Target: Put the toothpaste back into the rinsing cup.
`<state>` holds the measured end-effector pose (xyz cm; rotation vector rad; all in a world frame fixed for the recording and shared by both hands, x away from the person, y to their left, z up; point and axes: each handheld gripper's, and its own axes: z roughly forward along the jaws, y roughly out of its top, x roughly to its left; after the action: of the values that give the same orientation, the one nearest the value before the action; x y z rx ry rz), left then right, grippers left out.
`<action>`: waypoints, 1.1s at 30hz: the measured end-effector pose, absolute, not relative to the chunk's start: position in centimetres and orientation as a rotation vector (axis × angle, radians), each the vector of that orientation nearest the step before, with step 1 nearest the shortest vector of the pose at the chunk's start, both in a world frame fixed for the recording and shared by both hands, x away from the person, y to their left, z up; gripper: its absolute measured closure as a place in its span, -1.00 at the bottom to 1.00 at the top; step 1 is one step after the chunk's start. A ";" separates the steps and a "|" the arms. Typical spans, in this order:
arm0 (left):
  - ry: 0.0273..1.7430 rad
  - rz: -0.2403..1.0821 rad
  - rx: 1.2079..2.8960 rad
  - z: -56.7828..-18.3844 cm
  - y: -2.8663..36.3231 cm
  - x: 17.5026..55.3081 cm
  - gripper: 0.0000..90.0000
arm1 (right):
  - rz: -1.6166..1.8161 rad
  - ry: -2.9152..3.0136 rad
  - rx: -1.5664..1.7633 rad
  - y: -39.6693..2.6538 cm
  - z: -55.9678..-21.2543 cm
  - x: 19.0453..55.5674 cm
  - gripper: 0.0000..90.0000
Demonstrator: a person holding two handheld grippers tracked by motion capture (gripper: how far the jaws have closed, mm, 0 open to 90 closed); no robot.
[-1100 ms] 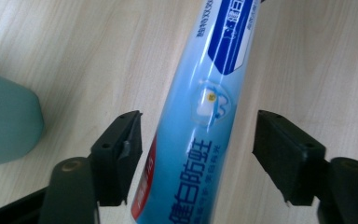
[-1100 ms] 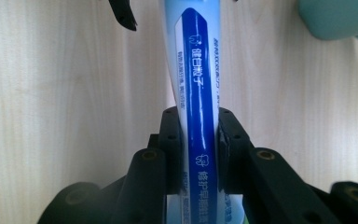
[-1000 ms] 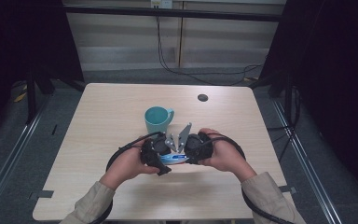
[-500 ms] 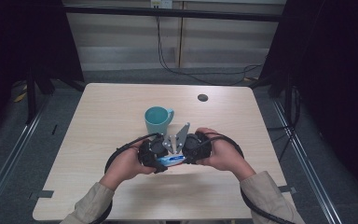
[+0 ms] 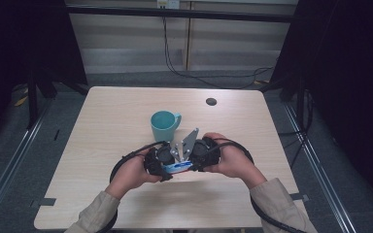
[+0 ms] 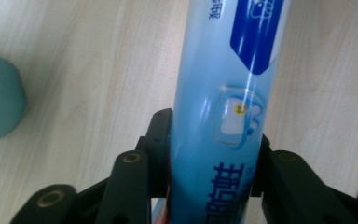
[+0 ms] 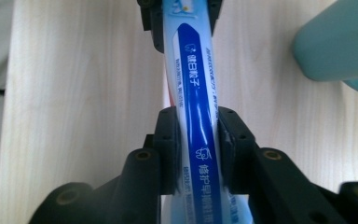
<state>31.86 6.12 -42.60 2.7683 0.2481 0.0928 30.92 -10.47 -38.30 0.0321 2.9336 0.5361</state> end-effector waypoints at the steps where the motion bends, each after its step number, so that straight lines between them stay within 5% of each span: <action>1: 0.248 0.093 2.768 -42.6 6.1 31.9 0.48 | 0.536 2.934 0.032 -10.5 -38.3 30.9 0.55; 3: 0.268 0.108 2.733 -42.3 6.7 31.9 0.54 | 0.580 2.919 0.060 -10.7 -38.4 30.9 0.38; 4: 0.318 0.135 2.704 -42.1 7.4 31.9 0.55 | 0.669 2.868 0.114 -11.5 -38.3 31.0 0.07; 10: 0.416 0.109 2.658 -42.0 9.6 32.5 0.57 | 0.830 2.742 0.290 -14.3 -37.9 31.5 -0.37; 33: 0.556 0.124 2.482 -42.1 11.9 32.5 0.57 | 1.116 2.720 0.718 -15.9 -42.0 32.0 -0.29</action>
<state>32.48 11.94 -42.15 2.4818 0.5560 0.1235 32.01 -15.88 -42.04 0.7183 2.7196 1.1158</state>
